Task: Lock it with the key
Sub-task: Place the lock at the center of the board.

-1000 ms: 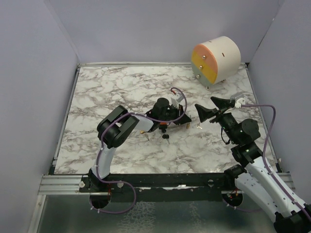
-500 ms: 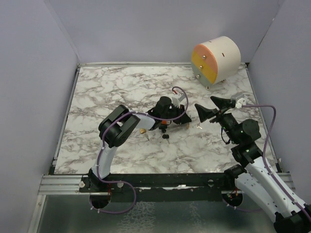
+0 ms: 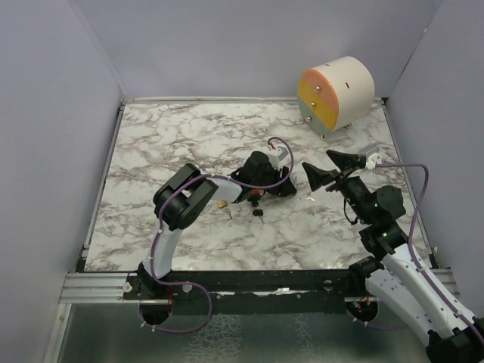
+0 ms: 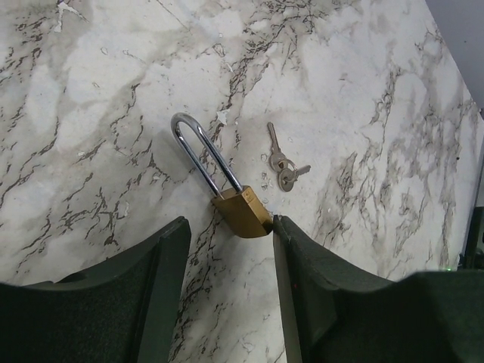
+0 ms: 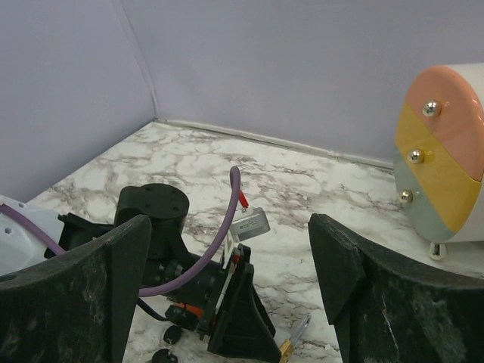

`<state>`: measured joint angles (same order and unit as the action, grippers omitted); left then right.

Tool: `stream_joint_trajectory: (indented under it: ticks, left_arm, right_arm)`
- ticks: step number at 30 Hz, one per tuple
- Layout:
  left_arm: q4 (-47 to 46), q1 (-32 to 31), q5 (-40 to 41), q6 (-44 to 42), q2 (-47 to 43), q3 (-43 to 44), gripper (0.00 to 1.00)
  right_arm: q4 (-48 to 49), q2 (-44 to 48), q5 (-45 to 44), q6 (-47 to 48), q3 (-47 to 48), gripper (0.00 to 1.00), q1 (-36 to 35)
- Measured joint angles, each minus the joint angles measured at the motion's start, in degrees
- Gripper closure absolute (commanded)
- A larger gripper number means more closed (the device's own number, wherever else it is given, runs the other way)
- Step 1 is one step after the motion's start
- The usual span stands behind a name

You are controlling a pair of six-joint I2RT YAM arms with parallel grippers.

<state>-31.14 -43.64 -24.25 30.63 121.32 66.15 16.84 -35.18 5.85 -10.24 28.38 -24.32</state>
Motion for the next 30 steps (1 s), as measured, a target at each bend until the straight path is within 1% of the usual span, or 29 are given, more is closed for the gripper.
stream_joint_trajectory:
  ticks: [13, 22, 30]
  left_arm:
    - [2.5, 0.0, 3.3, -2.1, -1.2, 0.3, 0.49]
    - [3.6, 0.0, 4.3, -2.9, -1.2, 4.4, 0.49]
    - [4.8, -0.1, 4.3, -3.1, -1.2, 4.8, 0.54]
  right_arm:
    - [0.6, -0.3, 1.4, -0.4, -0.1, 0.15, 0.0]
    - [0.9, -0.8, 2.2, -0.6, -0.3, 0.15, 0.0]
    - [1.2, -0.8, 2.4, -0.6, -0.4, 0.15, 0.0]
